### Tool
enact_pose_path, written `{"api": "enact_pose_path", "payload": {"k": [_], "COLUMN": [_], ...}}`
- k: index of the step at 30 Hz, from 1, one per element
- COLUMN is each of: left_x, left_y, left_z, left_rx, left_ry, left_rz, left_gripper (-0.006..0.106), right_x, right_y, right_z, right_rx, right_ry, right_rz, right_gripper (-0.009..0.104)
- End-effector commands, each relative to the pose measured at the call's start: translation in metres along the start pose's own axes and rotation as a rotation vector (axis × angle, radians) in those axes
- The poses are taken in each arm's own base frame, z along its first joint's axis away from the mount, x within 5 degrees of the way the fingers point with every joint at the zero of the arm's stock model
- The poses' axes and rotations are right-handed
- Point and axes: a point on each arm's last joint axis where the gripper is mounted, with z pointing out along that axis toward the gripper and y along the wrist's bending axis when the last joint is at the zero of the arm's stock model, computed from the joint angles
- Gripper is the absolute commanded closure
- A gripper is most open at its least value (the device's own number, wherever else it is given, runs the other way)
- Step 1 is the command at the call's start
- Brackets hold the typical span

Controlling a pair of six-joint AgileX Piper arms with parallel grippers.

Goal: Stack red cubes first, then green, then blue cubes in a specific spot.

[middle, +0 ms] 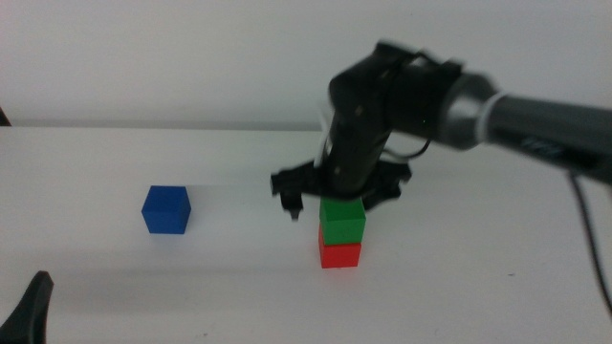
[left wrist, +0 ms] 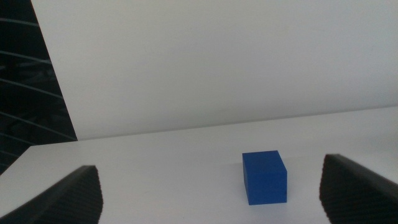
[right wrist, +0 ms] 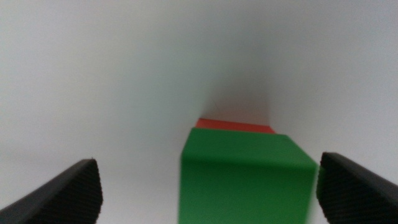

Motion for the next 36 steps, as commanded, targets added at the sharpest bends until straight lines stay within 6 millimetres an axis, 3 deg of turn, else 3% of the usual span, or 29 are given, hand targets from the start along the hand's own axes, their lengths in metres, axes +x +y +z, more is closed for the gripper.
{"api": "enact_pose_path", "payload": {"k": [1, 5, 9, 12, 17, 22, 36], "left_x": [0.010, 0.010, 0.010, 0.010, 0.010, 0.010, 0.010], "left_y": [-0.001, -0.001, -0.001, -0.001, -0.001, -0.001, -0.001], "left_z": [-0.001, -0.001, -0.001, -0.001, -0.001, -0.001, -0.001], "left_rx": [0.002, 0.002, 0.002, 0.002, 0.002, 0.002, 0.002], "left_ry": [-0.016, -0.016, -0.016, -0.016, -0.016, -0.016, -0.016], "left_rz": [-0.008, -0.008, -0.008, -0.008, -0.008, -0.008, -0.008], "left_gripper": [0.007, 0.007, 0.007, 0.007, 0.007, 0.007, 0.007], "right_x": [-0.003, 0.027, 0.104, 0.165, 0.218, 0.235, 0.233], "right_y": [-0.005, -0.036, -0.091, -0.120, -0.139, -0.144, -0.145], "right_z": [-0.059, -0.137, -0.188, -0.207, -0.207, -0.201, -0.202], "right_rx": [-0.052, -0.101, -0.123, -0.137, -0.208, -0.252, -0.252], "right_ry": [-0.124, -0.285, -0.497, -0.675, -0.734, -0.715, -0.735], "right_rz": [-0.059, -0.232, -0.425, -0.512, -0.474, -0.438, -0.383], "right_gripper": [0.002, 0.002, 0.002, 0.002, 0.002, 0.002, 0.002]}}
